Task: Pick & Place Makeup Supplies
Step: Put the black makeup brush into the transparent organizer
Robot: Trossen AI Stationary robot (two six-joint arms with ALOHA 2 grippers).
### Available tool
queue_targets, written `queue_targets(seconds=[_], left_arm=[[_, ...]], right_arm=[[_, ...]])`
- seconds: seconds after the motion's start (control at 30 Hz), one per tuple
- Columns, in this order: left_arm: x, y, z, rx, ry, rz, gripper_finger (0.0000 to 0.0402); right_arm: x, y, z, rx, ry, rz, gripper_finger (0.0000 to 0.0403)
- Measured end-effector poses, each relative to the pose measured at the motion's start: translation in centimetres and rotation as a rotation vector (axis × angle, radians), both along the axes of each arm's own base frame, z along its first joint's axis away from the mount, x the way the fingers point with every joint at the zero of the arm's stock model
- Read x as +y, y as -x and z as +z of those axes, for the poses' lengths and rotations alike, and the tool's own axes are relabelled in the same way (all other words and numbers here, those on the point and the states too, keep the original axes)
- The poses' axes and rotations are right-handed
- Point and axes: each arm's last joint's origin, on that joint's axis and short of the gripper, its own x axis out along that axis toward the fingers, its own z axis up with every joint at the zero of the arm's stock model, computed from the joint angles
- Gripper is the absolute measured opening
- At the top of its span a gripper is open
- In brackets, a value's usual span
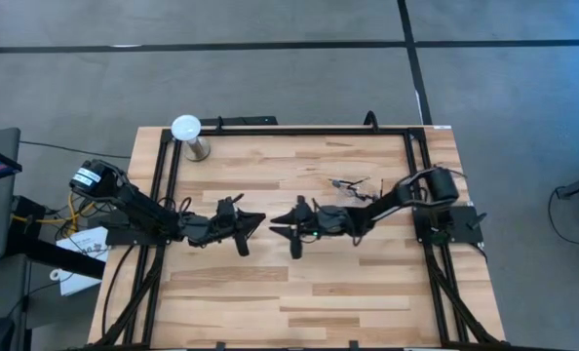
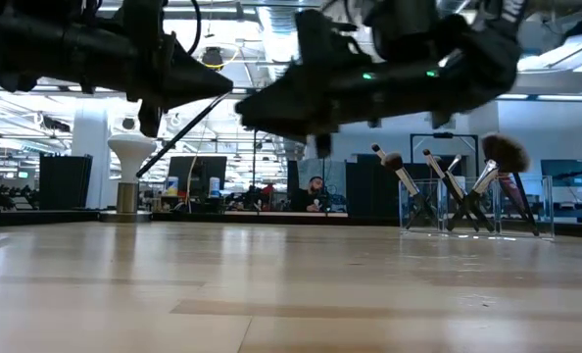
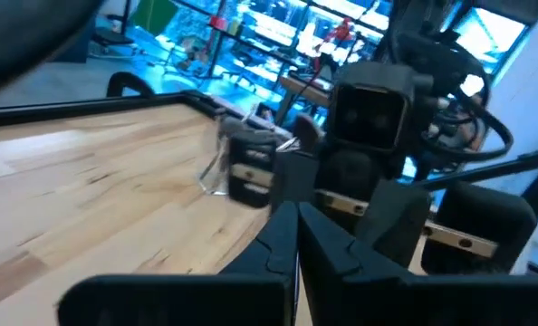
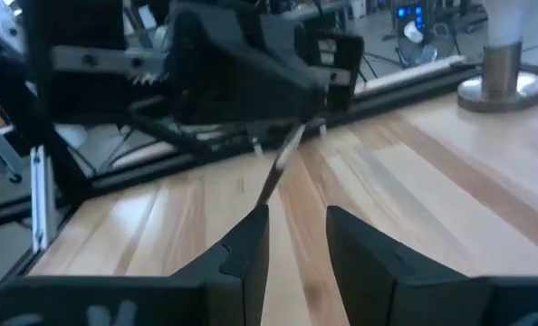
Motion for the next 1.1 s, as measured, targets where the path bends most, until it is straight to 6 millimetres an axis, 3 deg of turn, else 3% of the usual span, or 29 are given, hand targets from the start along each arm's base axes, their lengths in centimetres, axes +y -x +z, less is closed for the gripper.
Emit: queue_targets(seconds=[0.2,0.6,0.73,0.93,1.1], left_arm=[[-0.1,-0.1,0.4,-0.031,-0.005,-0.039,0.0006],[-0.2,-0.1,0.8,-0.065,-0.02,-0.064,0.0006],[-0.2,-0.1,0.8,-0.066,-0.02,-0.065,0.0006],[-0.2,-0.1,0.8,-0.068,-0.019,-0.068,0.0006],[-0.2,-0.1,0.8,-0.066,-0.02,-0.07,0.0009]], right_arm=[[-0.4,-2.1,0.6,-0.042,0.02,0.057,0.0103],[-1.3,-2.6,1.4,-0.094,0.016,0.148,0.0101],[-1.3,-2.6,1.5,-0.097,0.033,0.153,0.008],[-1.3,-2.6,1.5,-0.098,0.05,0.157,0.0013],[-1.2,-2.5,1.4,-0.088,0.049,0.163,0.0025]])
